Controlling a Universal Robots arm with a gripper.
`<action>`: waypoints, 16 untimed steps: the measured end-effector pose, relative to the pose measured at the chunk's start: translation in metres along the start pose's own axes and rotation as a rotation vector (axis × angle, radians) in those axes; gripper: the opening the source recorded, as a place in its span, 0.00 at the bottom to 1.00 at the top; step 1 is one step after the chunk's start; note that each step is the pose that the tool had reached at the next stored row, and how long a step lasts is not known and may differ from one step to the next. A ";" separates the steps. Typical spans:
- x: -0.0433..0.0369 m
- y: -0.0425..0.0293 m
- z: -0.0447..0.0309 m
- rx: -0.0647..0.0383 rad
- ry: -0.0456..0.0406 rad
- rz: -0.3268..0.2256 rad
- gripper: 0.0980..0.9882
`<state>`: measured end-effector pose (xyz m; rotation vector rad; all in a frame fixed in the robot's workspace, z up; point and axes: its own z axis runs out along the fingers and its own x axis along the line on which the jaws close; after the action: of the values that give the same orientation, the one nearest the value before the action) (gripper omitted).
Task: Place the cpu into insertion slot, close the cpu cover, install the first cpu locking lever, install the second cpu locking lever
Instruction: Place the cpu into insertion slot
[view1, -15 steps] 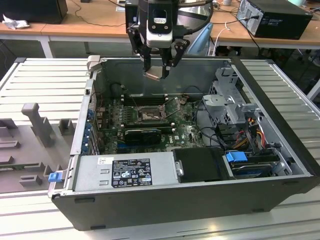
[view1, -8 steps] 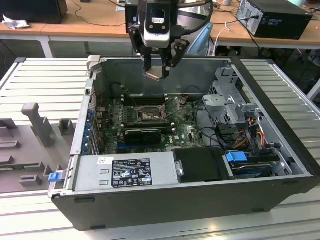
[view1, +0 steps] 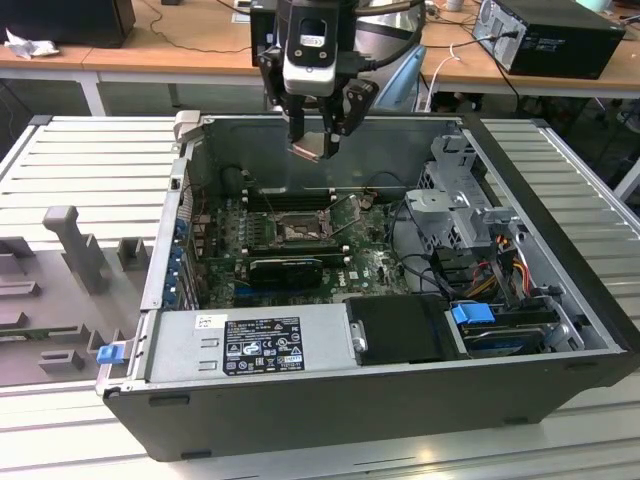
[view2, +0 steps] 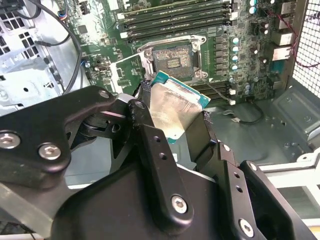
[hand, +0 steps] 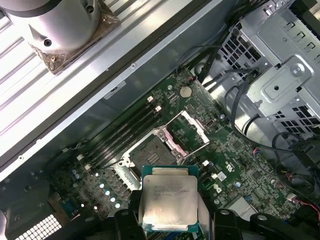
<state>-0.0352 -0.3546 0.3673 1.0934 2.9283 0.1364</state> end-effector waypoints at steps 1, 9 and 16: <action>0.0000 0.0000 0.0000 0.000 -0.0014 0.016 0.48; 0.0000 0.0000 0.0006 -0.002 -0.0102 0.117 0.48; 0.0000 -0.0001 0.0014 -0.003 -0.0131 0.150 0.48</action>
<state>-0.0352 -0.3546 0.3659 1.3076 2.8320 0.1339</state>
